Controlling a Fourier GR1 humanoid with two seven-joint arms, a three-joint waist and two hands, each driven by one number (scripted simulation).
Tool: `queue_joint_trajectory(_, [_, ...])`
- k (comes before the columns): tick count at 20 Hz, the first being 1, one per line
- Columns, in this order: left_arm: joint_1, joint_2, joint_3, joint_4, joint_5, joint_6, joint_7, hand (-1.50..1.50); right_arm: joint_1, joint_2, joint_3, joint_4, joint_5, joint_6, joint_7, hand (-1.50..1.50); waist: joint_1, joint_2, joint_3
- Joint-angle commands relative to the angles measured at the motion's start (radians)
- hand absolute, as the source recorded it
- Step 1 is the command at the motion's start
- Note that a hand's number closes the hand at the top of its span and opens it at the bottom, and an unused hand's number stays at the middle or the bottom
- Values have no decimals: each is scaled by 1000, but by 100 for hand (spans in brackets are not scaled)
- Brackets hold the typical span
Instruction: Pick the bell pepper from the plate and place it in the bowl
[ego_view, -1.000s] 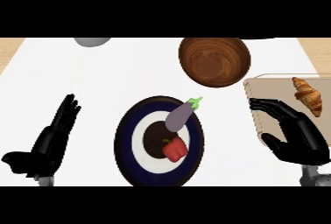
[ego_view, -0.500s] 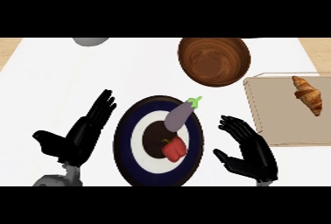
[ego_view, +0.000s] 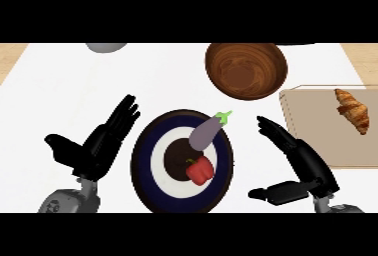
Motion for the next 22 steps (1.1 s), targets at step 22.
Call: queue_joint_trajectory(22, [-37, -18, 65, 46, -28, -61, 25, 0, -366, 59, 90, 228, -47, 348, 642, -150, 8, 3, 2])
